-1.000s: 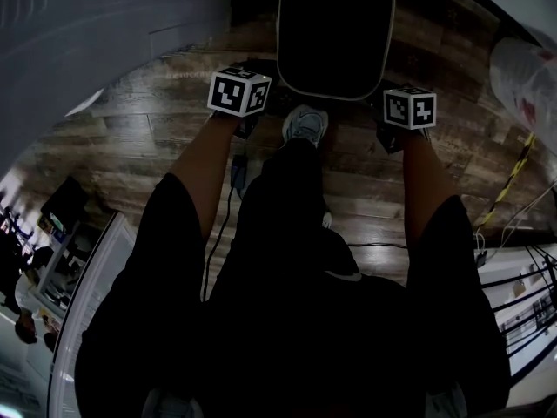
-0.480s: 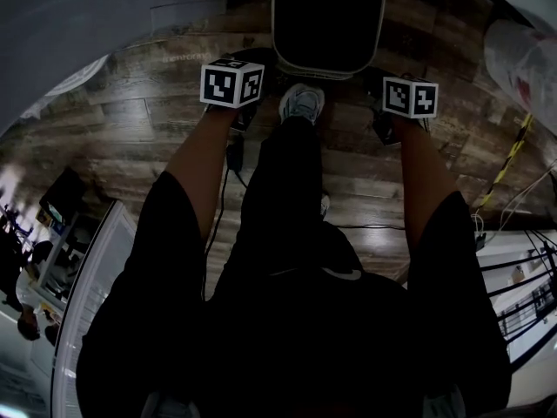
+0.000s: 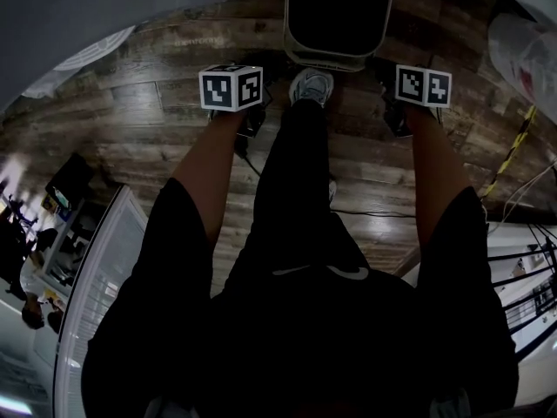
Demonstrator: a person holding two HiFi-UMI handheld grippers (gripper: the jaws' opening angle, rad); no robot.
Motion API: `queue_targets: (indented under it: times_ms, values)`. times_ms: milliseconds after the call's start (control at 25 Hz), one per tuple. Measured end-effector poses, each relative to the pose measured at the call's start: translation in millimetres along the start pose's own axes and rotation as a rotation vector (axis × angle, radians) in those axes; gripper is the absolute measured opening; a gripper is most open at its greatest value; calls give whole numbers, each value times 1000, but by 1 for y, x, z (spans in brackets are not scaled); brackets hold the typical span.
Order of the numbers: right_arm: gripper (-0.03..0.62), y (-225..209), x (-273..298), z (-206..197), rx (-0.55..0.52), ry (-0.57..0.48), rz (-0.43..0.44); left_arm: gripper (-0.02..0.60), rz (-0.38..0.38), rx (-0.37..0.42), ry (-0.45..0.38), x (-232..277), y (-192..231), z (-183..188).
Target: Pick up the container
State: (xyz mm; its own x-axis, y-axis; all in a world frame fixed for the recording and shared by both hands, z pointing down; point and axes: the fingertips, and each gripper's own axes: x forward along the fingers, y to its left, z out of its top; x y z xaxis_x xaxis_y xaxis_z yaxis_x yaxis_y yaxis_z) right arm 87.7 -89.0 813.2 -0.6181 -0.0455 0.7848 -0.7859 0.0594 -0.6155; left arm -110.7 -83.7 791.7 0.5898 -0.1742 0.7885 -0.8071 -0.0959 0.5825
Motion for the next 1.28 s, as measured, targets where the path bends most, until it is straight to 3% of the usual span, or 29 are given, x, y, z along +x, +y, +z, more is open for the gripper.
queue_targets:
  times_ms: [240,360,440,600,720,1000,1280]
  values:
    - [66,12,-14,1,21,19,-20,138,-32,-13,-3,-12,-22,4]
    - [60,12,-20,4,58,21,-32,143,-10,-21,-17,-14,-26,13]
    - [58,13,-24,3,68,32,-34,150,5,-49,-4,-15,-26,8]
    - [58,15,-28,4,74,46,-34,164,-40,-128,36,-6,-30,-10]
    - [58,19,-30,5,95,41,-28,164,-54,-140,48,-2,-35,-17]
    - [58,21,-36,7,125,22,-11,164,-64,-179,1,4,-48,-7]
    - [60,21,-34,6,80,11,-22,123,-56,-196,1,3,-44,-8]
